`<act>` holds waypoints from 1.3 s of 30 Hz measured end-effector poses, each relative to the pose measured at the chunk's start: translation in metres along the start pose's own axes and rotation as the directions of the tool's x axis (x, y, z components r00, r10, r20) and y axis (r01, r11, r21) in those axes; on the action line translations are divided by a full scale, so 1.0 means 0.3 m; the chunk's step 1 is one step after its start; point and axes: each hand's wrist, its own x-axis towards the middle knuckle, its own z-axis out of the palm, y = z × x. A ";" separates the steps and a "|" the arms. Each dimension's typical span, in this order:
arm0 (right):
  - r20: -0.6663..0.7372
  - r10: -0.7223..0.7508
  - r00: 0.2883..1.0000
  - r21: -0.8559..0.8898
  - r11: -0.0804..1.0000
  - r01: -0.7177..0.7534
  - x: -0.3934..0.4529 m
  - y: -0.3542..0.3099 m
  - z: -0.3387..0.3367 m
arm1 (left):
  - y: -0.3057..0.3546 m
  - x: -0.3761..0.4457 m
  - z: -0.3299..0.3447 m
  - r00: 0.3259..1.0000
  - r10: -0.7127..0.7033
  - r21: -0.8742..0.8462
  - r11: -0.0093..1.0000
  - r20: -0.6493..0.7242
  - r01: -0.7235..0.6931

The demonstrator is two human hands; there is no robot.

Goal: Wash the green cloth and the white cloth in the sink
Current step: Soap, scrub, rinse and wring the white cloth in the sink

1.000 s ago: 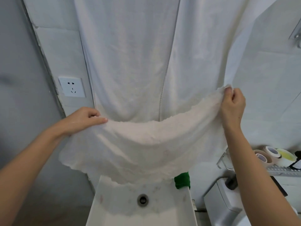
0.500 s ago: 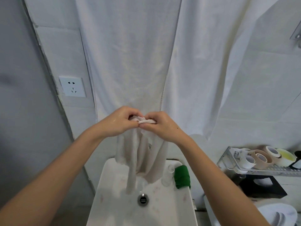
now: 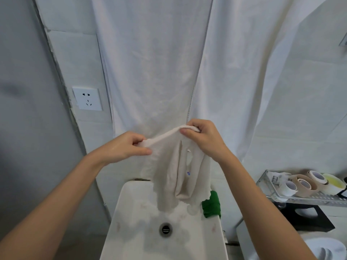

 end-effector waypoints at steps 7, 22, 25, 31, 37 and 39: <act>-0.052 0.045 0.998 0.031 0.999 -0.043 -0.003 0.023 -0.051 | -0.031 -0.015 -0.032 0.995 -0.091 -0.089 0.992 0.038 0.094; -0.235 0.284 0.930 -0.275 0.898 -0.344 -0.030 0.165 -0.099 | -0.003 0.036 -0.012 0.970 -0.177 -0.426 0.900 -0.164 0.093; -0.145 0.370 0.918 -0.099 0.917 -0.386 -0.033 0.176 -0.075 | -0.003 0.041 0.001 0.968 -0.194 -0.409 0.905 -0.160 0.114; -0.057 0.401 0.914 0.142 0.910 -0.390 -0.028 0.156 0.014 | 0.028 0.057 0.094 0.966 -0.198 -0.327 0.935 -0.164 0.135; -0.080 0.264 0.961 0.048 0.964 -0.261 -0.030 0.124 0.127 | 0.104 0.110 0.218 0.962 -0.168 -0.314 0.945 -0.214 0.095; -0.107 0.220 0.970 -0.014 0.975 -0.223 -0.037 0.114 0.147 | 0.116 0.122 0.238 0.961 -0.168 -0.323 0.942 -0.218 0.091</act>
